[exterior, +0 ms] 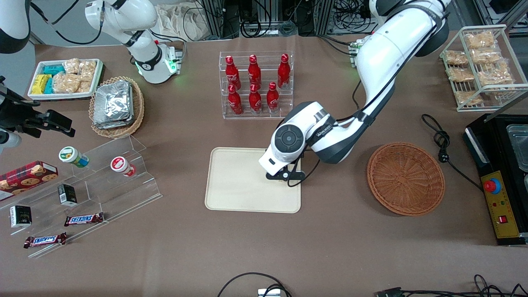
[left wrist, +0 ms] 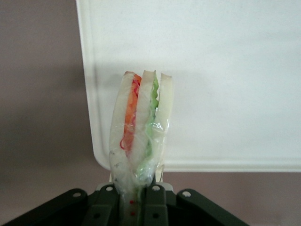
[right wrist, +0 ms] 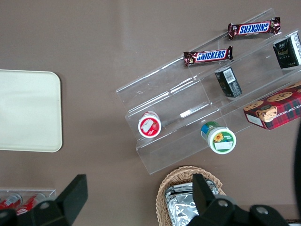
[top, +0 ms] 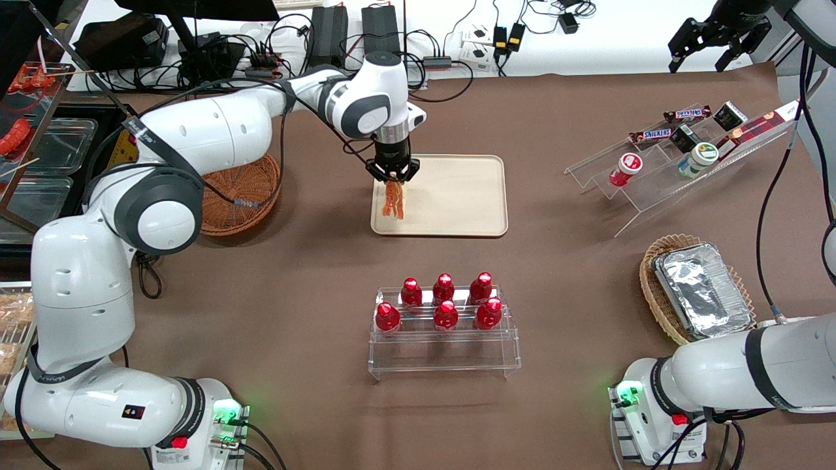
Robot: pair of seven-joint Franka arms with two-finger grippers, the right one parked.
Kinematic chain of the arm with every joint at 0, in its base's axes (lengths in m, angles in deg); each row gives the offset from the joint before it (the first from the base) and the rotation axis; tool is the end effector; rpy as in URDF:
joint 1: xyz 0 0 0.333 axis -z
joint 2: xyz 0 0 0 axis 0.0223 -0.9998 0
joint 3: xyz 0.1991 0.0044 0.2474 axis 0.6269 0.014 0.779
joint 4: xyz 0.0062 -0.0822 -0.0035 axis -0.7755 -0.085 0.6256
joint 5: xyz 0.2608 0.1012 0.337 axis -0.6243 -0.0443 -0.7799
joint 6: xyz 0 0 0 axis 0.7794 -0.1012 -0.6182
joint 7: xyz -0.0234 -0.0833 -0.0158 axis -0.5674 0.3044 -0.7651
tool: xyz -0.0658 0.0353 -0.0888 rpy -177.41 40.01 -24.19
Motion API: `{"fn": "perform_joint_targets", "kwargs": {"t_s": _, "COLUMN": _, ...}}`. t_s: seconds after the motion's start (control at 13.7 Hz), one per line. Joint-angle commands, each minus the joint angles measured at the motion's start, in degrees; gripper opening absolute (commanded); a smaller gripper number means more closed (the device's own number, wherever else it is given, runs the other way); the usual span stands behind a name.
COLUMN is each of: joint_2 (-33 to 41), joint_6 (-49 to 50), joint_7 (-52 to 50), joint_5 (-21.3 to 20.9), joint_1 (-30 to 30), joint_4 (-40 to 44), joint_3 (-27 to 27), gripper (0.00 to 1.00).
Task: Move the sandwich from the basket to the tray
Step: 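Lower the sandwich onto the cream tray with the left gripper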
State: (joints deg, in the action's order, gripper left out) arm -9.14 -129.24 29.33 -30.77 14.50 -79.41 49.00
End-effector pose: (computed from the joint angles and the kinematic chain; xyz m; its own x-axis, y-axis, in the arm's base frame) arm 0.5716 -0.4954 0.2490 0.9790 -0.0501 -0.1975 -0.0489 -0.9987 0.0109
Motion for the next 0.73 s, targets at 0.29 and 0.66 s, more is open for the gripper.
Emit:
{"fn": "perform_joint_targets", "kwargs": {"t_s": 0.29, "joint_2": -2.3, "joint_6": -8.3, "joint_7": 6.0, "joint_5": -3.7, "joint_1": 0.5, "joint_4": -1.7, "joint_3": 3.5, "gripper": 0.0}}
{"fn": "perform_joint_targets", "kwargs": {"t_s": 0.66, "joint_2": -3.3, "joint_6": -12.4, "joint_7": 0.5, "joint_5": -3.0, "joint_1": 0.4, "joint_4": -0.9, "joint_3": 3.5, "gripper": 0.0}}
